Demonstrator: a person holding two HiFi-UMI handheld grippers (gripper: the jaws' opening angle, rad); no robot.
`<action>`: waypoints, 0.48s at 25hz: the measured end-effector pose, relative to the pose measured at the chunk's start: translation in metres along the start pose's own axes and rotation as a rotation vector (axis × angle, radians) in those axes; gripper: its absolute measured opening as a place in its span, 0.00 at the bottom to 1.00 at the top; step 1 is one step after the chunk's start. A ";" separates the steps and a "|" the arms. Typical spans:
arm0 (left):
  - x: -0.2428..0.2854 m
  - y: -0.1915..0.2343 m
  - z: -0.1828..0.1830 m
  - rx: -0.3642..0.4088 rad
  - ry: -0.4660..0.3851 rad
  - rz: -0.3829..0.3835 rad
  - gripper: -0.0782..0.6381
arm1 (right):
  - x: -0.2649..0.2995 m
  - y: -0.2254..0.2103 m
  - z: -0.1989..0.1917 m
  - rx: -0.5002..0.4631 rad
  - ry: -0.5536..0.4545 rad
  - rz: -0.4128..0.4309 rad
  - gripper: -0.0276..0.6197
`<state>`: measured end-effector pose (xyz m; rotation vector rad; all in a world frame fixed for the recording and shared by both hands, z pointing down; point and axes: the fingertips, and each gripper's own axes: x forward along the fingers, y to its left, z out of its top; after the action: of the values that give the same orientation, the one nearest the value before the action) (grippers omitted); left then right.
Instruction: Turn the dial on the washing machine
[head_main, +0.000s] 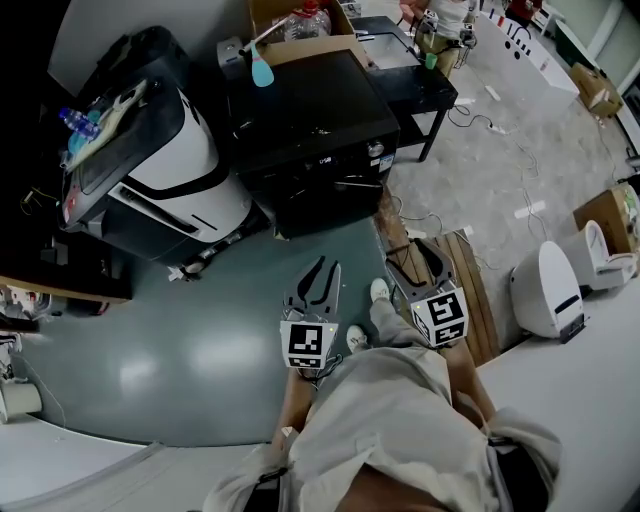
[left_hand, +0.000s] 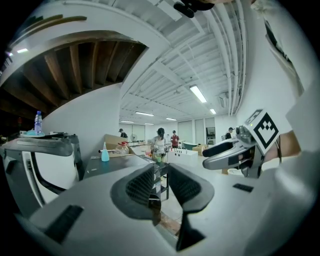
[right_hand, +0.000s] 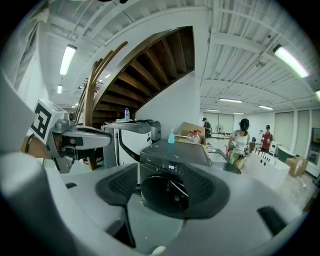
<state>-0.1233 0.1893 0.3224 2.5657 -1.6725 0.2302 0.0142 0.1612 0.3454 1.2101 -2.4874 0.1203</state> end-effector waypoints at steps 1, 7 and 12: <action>0.003 0.001 0.001 0.002 0.000 0.000 0.24 | 0.003 -0.002 0.000 0.002 0.000 0.001 0.48; 0.029 0.010 0.005 0.011 0.009 0.009 0.24 | 0.023 -0.023 0.001 0.015 0.002 0.009 0.47; 0.058 0.017 0.006 0.014 0.028 0.021 0.24 | 0.048 -0.046 0.003 0.030 0.005 0.027 0.47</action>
<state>-0.1154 0.1292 0.3257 2.5437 -1.6946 0.2792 0.0217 0.0964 0.3557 1.1878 -2.5069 0.1683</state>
